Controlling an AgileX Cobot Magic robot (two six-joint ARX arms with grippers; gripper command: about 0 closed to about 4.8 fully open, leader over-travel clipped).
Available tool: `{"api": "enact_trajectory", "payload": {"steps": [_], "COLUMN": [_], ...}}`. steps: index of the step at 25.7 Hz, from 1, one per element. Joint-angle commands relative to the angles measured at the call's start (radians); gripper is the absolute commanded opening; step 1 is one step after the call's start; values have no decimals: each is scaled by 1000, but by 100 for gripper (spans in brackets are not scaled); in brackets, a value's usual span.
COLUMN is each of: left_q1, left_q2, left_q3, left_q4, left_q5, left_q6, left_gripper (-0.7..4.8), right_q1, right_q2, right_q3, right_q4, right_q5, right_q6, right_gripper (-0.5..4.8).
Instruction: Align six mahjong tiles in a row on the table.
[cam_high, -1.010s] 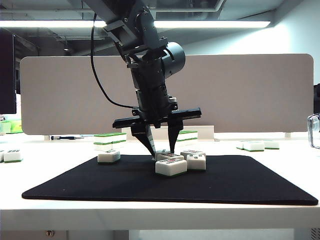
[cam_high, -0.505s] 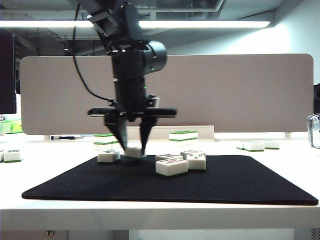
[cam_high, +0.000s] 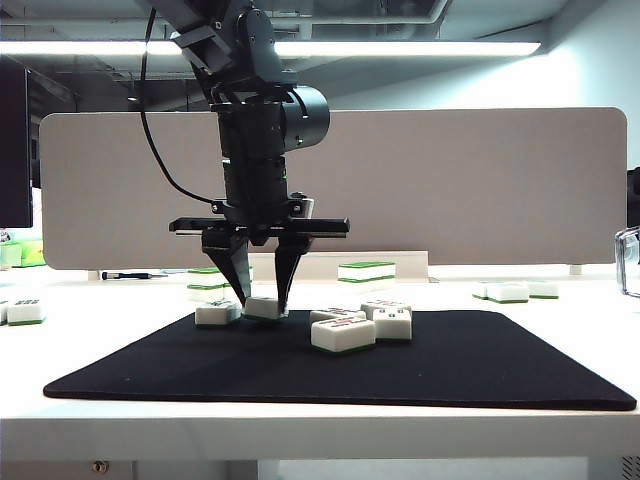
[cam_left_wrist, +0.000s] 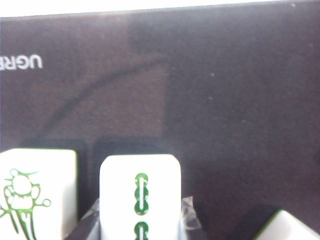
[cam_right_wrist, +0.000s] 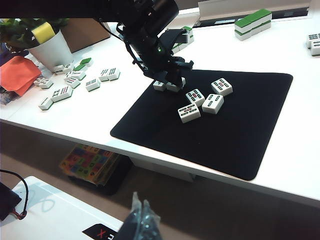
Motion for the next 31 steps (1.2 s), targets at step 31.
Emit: {"api": "enact_trajectory", "payload": {"steps": [31], "left_q1": [-39], "left_q2": [28], "left_q3": [38], "left_q4": [5], "left_q5": [3], "left_q6": [110], "left_gripper": [79], "right_q1": [0], "right_q2": [-12], "right_q3": [3], "right_q4": [13], "right_q5": [1], "right_q6": [-3], "right_gripper": [-1]}}
